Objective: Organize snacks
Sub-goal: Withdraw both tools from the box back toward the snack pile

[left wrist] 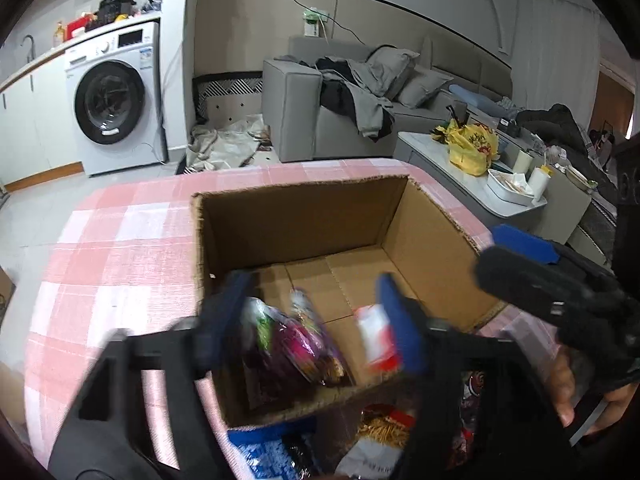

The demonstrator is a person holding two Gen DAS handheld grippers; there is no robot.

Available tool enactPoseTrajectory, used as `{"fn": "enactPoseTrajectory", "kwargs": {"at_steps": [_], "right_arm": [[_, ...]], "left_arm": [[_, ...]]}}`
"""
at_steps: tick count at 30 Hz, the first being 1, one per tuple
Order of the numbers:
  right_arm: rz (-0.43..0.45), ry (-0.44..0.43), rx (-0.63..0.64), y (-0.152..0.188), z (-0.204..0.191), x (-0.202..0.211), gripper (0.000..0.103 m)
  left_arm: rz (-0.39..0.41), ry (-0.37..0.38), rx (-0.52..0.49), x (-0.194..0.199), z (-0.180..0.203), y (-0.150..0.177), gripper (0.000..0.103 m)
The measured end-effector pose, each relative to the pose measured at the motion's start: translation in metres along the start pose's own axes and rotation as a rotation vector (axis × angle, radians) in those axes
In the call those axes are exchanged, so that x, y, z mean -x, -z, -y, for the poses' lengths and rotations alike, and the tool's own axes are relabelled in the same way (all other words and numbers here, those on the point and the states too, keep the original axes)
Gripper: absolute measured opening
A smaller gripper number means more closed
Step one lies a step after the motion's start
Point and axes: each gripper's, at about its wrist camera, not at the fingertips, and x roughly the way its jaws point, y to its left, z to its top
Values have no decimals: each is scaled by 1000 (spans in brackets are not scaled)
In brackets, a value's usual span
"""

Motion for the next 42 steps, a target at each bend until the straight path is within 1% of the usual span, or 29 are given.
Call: {"fn": "enactPoseTrajectory", "kwargs": {"at_steps": [1, 3, 5, 6, 9, 10, 11, 13, 18, 25, 30, 34, 37, 40, 42], "right_arm": [[1, 0, 1, 0, 0, 4, 102], [5, 5, 6, 1, 0, 16, 103], [5, 22, 13, 4, 1, 25, 103], [6, 23, 17, 7, 1, 30, 103], [13, 39, 22, 16, 3, 48, 103], [12, 36, 21, 19, 4, 54, 103], [11, 32, 20, 21, 4, 59, 103], [5, 19, 16, 27, 6, 69, 103], [-31, 58, 34, 43, 7, 84, 103], [-52, 86, 9, 71, 14, 97, 103], [-80, 115, 5, 93, 17, 103, 103], [-119, 149, 5, 110, 20, 105, 103], [-138, 166, 1, 116, 23, 104, 103], [-163, 175, -3, 124, 24, 101, 103], [-182, 183, 5, 127, 23, 98, 103]], "left_arm": [[22, -16, 1, 7, 2, 0, 88], [40, -19, -6, 23, 2, 3, 90], [51, -26, -11, 35, 6, 7, 97], [59, -32, -11, 43, 6, 8, 103], [88, -33, -28, 69, 8, 22, 103], [85, -36, -25, 74, 9, 26, 103], [84, -36, -20, 85, -1, 32, 103], [84, -33, -14, 100, -4, 42, 103], [83, -48, -3, 127, -13, 69, 103], [72, -53, 54, 141, -35, 102, 103], [55, -56, 39, 148, -38, 121, 103], [37, -66, 29, 156, -40, 138, 103], [25, -78, 27, 159, -42, 150, 103], [3, -77, 26, 158, -43, 154, 103], [-3, -94, 18, 156, -42, 158, 103]]}}
